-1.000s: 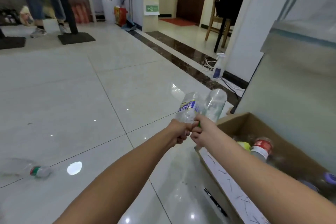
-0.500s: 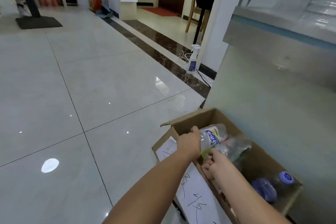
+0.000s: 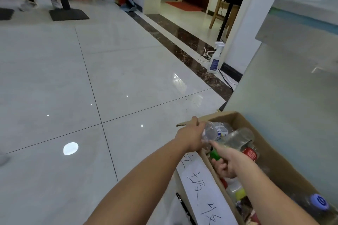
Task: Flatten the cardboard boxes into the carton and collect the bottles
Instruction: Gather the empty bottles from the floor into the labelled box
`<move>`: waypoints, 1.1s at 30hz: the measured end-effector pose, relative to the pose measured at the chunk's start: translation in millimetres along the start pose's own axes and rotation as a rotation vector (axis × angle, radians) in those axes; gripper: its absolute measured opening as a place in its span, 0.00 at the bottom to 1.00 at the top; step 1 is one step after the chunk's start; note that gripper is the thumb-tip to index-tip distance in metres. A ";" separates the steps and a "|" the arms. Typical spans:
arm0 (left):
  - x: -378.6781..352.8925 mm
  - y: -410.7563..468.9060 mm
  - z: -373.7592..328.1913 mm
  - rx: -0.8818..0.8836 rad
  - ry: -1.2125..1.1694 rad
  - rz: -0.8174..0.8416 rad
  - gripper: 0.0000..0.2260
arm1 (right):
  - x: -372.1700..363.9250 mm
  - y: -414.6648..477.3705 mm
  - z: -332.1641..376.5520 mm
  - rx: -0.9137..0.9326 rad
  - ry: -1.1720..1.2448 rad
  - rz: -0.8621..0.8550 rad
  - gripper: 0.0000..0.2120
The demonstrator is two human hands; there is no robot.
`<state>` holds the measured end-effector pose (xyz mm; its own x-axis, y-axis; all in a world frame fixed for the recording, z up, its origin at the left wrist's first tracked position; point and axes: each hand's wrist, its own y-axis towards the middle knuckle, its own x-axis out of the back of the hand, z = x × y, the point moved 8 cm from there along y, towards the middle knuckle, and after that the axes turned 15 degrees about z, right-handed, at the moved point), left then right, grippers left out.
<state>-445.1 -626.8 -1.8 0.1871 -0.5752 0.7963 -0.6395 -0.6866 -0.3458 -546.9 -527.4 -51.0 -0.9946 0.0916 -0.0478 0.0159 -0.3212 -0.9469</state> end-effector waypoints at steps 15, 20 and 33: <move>80.6 -298.4 351.5 0.778 -0.285 -0.167 0.22 | -321.5 -2.7 101.3 0.673 -1.067 -0.199 0.20; 24.5 -480.2 463.9 1.043 -0.415 -0.221 0.20 | -536.2 31.0 28.3 0.628 -1.323 0.146 0.18; -85.0 -599.7 558.7 1.285 -0.662 -0.250 0.30 | -706.0 91.7 11.7 0.546 -1.629 0.236 0.14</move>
<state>339.1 -414.5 -139.4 0.7183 -0.2359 0.6546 0.4830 -0.5081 -0.7131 155.5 -632.6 -100.3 -0.0554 -0.8578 0.5110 0.4727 -0.4734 -0.7433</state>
